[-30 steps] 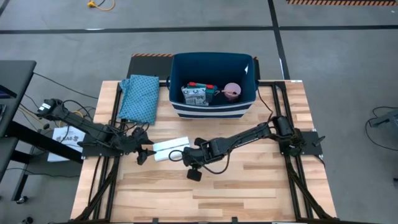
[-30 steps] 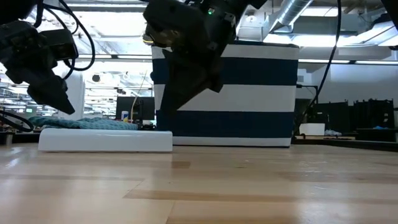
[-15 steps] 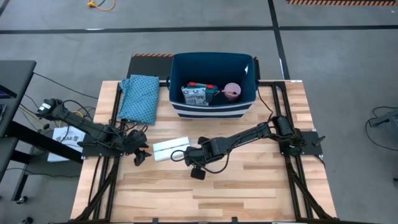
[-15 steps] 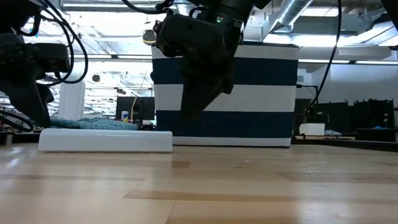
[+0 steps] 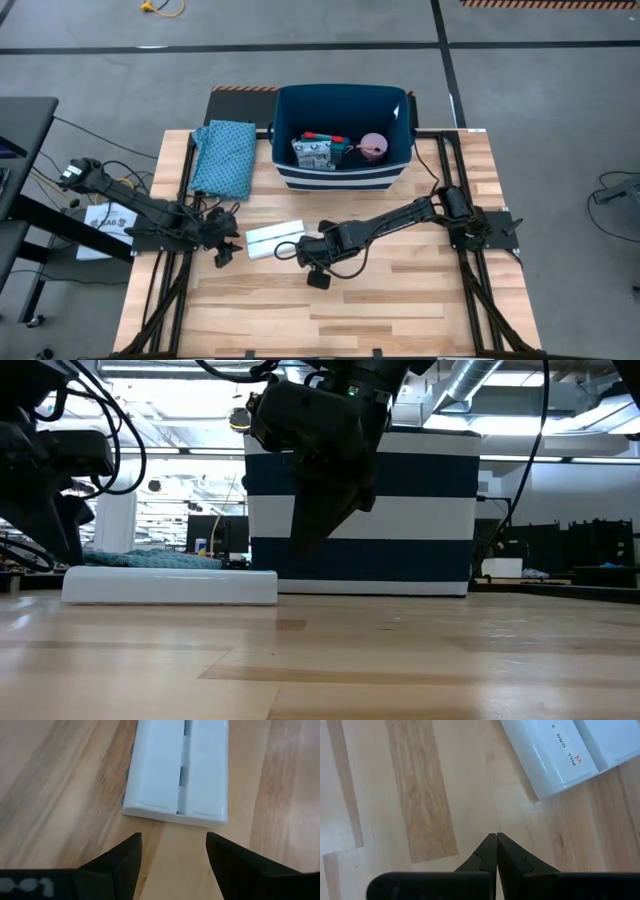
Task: Pick & place medical supplies in basket/bin
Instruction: Put the white pill organizer into the blue bin
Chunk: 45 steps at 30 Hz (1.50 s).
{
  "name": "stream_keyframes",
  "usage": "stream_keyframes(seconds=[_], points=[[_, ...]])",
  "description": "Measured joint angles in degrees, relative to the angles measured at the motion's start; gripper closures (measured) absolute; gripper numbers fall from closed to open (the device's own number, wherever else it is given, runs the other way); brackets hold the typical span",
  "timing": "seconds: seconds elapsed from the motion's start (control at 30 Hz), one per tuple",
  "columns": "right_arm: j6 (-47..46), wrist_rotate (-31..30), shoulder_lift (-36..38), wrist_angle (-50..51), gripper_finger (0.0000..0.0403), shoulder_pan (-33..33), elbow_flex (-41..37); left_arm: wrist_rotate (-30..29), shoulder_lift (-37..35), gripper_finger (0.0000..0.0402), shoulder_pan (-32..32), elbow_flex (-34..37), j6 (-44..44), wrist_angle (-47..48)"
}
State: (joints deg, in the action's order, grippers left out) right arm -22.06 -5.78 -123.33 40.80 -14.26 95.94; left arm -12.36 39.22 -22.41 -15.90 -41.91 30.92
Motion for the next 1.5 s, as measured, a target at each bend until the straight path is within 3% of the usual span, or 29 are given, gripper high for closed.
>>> stream_keyframes(seconds=[0.67, 1.0, 1.23, 1.37, 1.5], points=[[1.1, 1.4, 0.0, -1.0, 0.0403, -0.8, 0.0, -7.8, 3.5, 0.0193, 1.0, -5.7, 10.0, -3.3], [1.1, 1.4, 0.0, -1.0, 0.0403, -1.5, 0.0, -3.3, 12.1, 0.0193, 4.7, -7.3, 15.3, -4.2], [1.5, 0.6, 0.0, -1.0, 0.0403, -1.5, 0.0, -3.0, 16.2, 0.0193, 6.2, -13.5, 19.6, 0.8], [0.9, -3.3, 0.0, -1.1, 0.0403, -1.5, 0.0, -2.5, 18.2, 0.0193, 7.3, -16.1, 24.2, 1.5], [0.8, -3.8, 0.2, -1.8, 0.0403, -1.4, 0.0, -4.7, 18.9, 0.0193, 7.9, -16.6, 26.7, 1.3]])
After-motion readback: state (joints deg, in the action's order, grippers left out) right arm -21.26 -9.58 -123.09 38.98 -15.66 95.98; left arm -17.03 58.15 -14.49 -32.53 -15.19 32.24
